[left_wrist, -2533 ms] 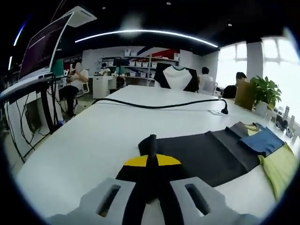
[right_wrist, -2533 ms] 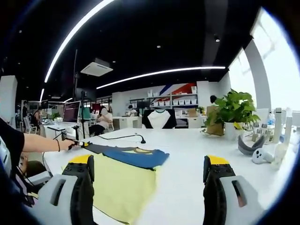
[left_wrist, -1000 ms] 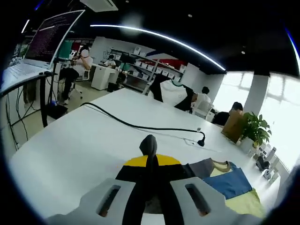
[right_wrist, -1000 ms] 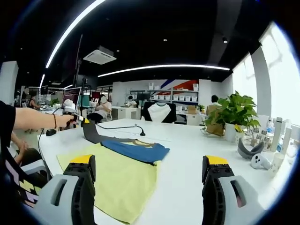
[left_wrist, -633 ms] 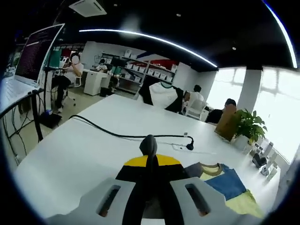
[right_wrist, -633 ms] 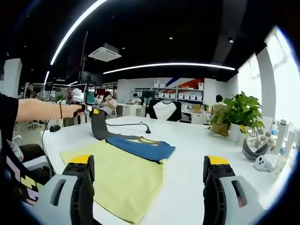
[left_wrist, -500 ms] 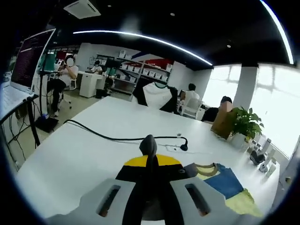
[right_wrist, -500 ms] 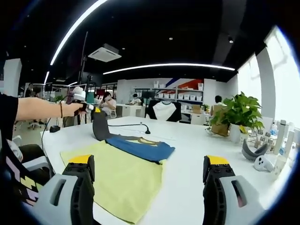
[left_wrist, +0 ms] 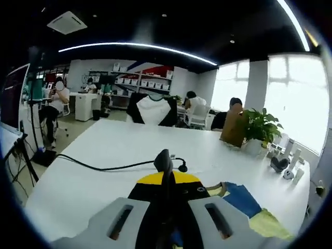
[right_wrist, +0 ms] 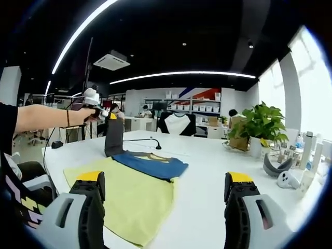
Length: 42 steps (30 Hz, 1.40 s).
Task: Fold the garment on the visible template until the final outline fits inside the template.
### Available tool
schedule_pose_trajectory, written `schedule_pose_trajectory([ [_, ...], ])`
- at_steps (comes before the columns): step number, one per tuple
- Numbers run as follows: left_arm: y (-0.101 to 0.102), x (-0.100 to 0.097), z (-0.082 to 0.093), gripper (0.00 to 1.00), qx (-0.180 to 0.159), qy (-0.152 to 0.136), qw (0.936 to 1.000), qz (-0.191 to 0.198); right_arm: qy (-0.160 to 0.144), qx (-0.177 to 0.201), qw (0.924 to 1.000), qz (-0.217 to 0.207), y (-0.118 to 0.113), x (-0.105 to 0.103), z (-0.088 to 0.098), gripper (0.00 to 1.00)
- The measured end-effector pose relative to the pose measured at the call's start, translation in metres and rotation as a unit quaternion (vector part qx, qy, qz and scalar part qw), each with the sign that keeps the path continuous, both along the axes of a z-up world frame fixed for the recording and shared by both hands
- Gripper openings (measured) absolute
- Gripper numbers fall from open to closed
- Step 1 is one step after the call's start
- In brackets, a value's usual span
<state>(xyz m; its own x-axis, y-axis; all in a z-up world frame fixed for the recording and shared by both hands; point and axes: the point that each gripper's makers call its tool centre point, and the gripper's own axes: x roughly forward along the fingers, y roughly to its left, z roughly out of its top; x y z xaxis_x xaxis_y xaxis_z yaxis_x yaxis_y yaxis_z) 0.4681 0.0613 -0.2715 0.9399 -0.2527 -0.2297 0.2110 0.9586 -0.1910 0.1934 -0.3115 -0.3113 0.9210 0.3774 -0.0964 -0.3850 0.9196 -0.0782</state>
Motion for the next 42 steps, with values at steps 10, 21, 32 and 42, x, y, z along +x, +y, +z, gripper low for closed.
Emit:
schedule_pose_trajectory([
  [10, -0.038, 0.0, 0.013, 0.03, 0.03, -0.014, 0.9989, -0.033, -0.013, 0.0, 0.9999, -0.008, -0.005, -0.002, 0.006, 0.98],
  [21, -0.093, 0.001, 0.014, 0.03, 0.074, -0.032, 0.9921, -0.096, -0.008, -0.023, 0.9997, 0.001, 0.002, -0.002, 0.002, 0.99],
  [32, -0.142, 0.005, 0.004, 0.03, 0.077, -0.027, 0.9871, -0.138, -0.006, -0.016, 0.9998, -0.003, -0.002, -0.001, 0.002, 0.99],
  [42, -0.163, 0.006, -0.023, 0.03, 0.078, -0.026, 0.9861, -0.145, -0.003, -0.011, 0.9999, 0.001, -0.001, -0.001, 0.001, 0.98],
])
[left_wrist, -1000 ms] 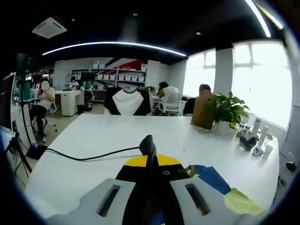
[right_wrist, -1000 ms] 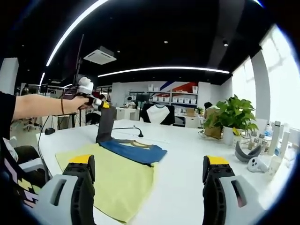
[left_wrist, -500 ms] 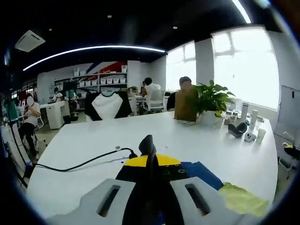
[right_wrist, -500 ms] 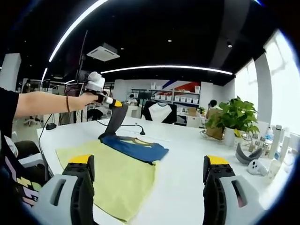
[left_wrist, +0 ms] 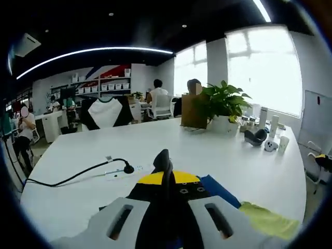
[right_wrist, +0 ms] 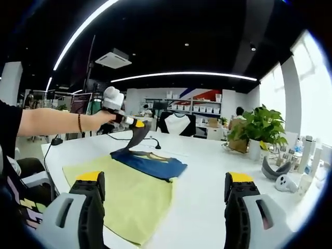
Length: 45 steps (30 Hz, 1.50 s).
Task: Fold the garment on the visible template until the final outline fits inside the template.
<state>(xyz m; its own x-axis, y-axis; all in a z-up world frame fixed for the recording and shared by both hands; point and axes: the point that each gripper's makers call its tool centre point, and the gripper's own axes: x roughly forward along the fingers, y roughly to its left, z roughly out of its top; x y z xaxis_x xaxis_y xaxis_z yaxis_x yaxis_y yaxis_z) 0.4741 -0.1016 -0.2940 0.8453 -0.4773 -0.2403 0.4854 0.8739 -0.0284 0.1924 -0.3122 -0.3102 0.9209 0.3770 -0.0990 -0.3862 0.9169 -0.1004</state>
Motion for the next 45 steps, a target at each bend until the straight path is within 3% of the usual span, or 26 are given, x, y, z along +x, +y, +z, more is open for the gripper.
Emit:
schedule_pose_trajectory([
  [5, -0.008, 0.001, -0.007, 0.03, -0.018, 0.014, 0.9997, -0.005, 0.003, 0.003, 1.0, -0.003, -0.001, 0.001, -0.001, 0.98],
  [9, -0.009, 0.003, -0.016, 0.03, -0.013, 0.014, 0.9998, 0.006, 0.007, 0.003, 1.0, 0.0, 0.001, 0.001, -0.003, 0.98],
  [11, -0.016, 0.0, -0.025, 0.03, -0.049, 0.038, 0.998, 0.005, 0.005, 0.004, 1.0, 0.003, 0.002, 0.001, -0.002, 0.97],
  [14, -0.019, 0.001, -0.042, 0.03, -0.03, 0.042, 0.9986, 0.007, 0.002, -0.004, 1.0, 0.002, 0.003, -0.001, -0.002, 0.98],
  [17, -0.027, 0.001, -0.054, 0.03, -0.044, 0.05, 0.9978, 0.001, 0.003, -0.003, 1.0, 0.001, 0.001, -0.001, -0.001, 0.98],
  [22, -0.034, 0.0, -0.065, 0.03, -0.034, 0.05, 0.9982, -0.003, 0.004, -0.001, 1.0, -0.003, -0.002, 0.0, -0.002, 0.98],
  [34, -0.052, -0.001, -0.093, 0.04, -0.055, 0.066, 0.9961, -0.018, -0.003, -0.007, 1.0, -0.004, -0.003, 0.0, 0.0, 0.98],
  [37, -0.051, 0.002, -0.101, 0.04, -0.018, 0.052, 0.9984, -0.015, -0.007, -0.01, 0.9999, -0.002, -0.001, -0.001, 0.001, 0.98],
  [40, -0.053, 0.003, -0.107, 0.04, -0.027, 0.063, 0.9975, -0.017, -0.011, -0.011, 0.9999, -0.002, -0.001, -0.002, 0.003, 0.98],
  [41, -0.056, 0.001, -0.112, 0.04, -0.049, 0.082, 0.9954, -0.015, -0.01, -0.011, 0.9999, -0.002, -0.001, -0.001, 0.003, 0.98],
  [45, -0.06, 0.003, -0.122, 0.04, -0.056, 0.095, 0.9939, -0.012, -0.006, -0.013, 0.9999, 0.0, -0.002, 0.0, 0.0, 0.98],
])
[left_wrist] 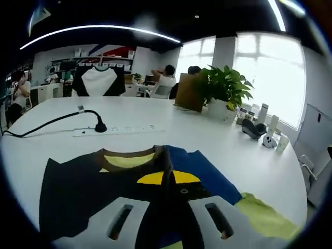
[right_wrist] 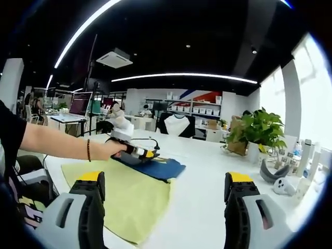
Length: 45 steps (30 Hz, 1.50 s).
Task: Fold the garment on the visible template until the final outline fits inside the template.
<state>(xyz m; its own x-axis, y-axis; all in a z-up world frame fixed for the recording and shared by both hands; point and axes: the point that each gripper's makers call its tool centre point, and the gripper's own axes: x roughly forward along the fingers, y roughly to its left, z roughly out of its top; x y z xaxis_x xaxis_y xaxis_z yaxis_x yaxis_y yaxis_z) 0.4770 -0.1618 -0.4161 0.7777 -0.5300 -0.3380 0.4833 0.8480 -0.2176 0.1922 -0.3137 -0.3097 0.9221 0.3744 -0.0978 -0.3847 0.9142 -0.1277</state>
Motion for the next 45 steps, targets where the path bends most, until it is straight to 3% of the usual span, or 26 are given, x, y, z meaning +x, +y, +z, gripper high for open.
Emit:
schedule_pose_trajectory([
  [4, -0.005, 0.0, -0.008, 0.04, -0.017, 0.018, 0.9997, -0.002, 0.002, 0.001, 1.0, 0.001, 0.0, 0.0, -0.001, 0.98],
  [7, -0.008, -0.001, -0.018, 0.04, 0.0, 0.023, 0.9997, -0.005, 0.001, 0.001, 1.0, 0.0, -0.002, 0.0, 0.0, 0.98],
  [15, -0.013, -0.005, -0.028, 0.04, 0.004, 0.025, 0.9996, -0.008, 0.003, -0.002, 0.9998, -0.021, -0.015, 0.001, -0.001, 0.99],
  [18, -0.016, -0.007, -0.03, 0.04, -0.017, 0.04, 0.999, -0.004, 0.002, 0.0, 0.9998, -0.02, -0.015, 0.001, 0.0, 0.98],
  [30, -0.019, -0.009, -0.035, 0.04, 0.036, 0.013, 0.9992, -0.016, 0.004, -0.003, 0.9998, -0.018, -0.017, 0.0, -0.001, 0.98],
  [35, -0.019, -0.011, -0.036, 0.06, 0.036, 0.013, 0.9991, -0.02, 0.002, -0.002, 0.9997, -0.023, -0.02, -0.001, 0.0, 0.98],
  [38, -0.023, -0.013, -0.033, 0.1, -0.02, 0.045, 0.9987, -0.014, 0.003, -0.002, 0.9998, -0.02, -0.018, -0.001, 0.0, 0.98],
  [43, -0.025, -0.01, -0.028, 0.22, -0.033, 0.057, 0.9971, -0.04, 0.005, -0.005, 0.9999, -0.015, -0.016, 0.0, -0.002, 0.99],
  [45, -0.022, -0.007, -0.024, 0.35, -0.045, 0.058, 0.9968, -0.032, 0.006, -0.006, 0.9998, -0.018, -0.018, 0.0, -0.002, 0.99],
])
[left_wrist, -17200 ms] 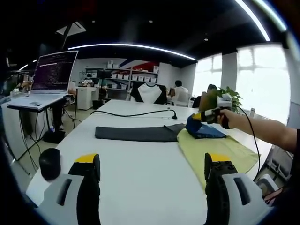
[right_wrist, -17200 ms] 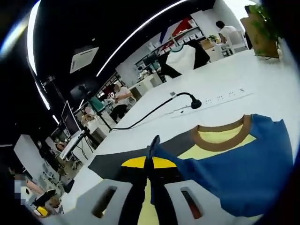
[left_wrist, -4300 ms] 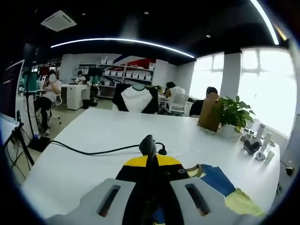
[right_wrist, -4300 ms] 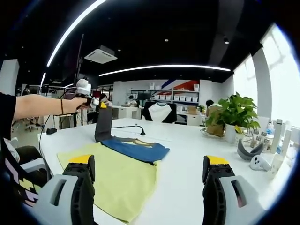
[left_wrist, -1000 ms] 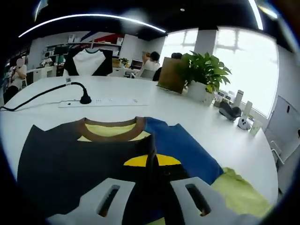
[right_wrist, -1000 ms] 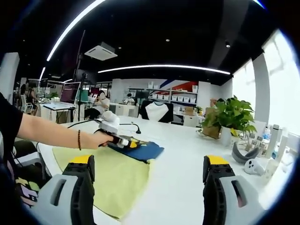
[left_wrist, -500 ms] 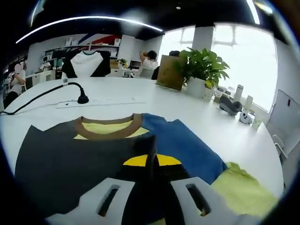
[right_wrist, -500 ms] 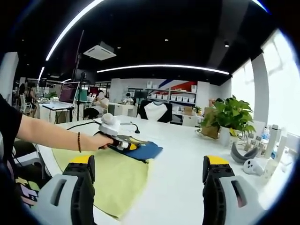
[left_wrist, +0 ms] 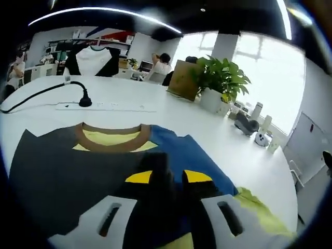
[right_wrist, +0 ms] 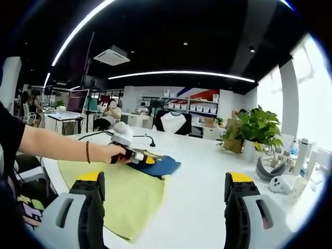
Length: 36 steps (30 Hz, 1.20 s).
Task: Fold the garment on the visible template until the final outline fits inside the template.
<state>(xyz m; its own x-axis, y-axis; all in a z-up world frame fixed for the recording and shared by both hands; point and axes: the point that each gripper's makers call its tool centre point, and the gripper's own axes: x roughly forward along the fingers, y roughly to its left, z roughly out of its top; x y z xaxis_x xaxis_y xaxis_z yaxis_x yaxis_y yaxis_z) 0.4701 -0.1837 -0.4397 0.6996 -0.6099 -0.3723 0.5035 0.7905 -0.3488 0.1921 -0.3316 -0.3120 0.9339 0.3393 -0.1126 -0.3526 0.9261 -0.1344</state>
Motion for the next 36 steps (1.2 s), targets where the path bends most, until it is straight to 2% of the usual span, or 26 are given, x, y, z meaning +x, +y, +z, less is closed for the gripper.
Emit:
schedule_pose_trajectory([
  [2, 0.002, 0.001, 0.002, 0.45, 0.001, 0.002, 1.0, -0.002, -0.001, 0.0, 1.0, -0.002, -0.001, 0.0, 0.0, 0.99],
  [9, 0.016, -0.009, 0.007, 0.47, -0.018, 0.031, 0.9991, -0.021, -0.002, 0.003, 1.0, -0.008, -0.005, -0.001, 0.002, 0.99],
  [18, 0.028, -0.029, 0.003, 0.47, -0.043, 0.073, 0.996, -0.028, 0.0, 0.002, 1.0, -0.003, 0.001, -0.001, 0.0, 0.99],
  [22, 0.031, -0.033, 0.002, 0.5, -0.037, 0.08, 0.9959, -0.022, -0.001, 0.001, 1.0, -0.003, 0.001, -0.002, 0.0, 0.99],
  [25, 0.027, -0.038, 0.004, 0.49, -0.056, 0.097, 0.9933, -0.028, -0.001, 0.001, 1.0, -0.003, 0.001, -0.002, 0.0, 0.99],
  [32, 0.022, -0.041, 0.003, 0.47, -0.074, 0.114, 0.9904, -0.025, -0.002, 0.001, 1.0, -0.003, 0.002, -0.004, 0.0, 0.99],
  [36, 0.021, -0.044, 0.0, 0.39, -0.094, 0.138, 0.9858, -0.02, -0.004, 0.002, 1.0, -0.005, 0.0, -0.004, 0.002, 0.99],
])
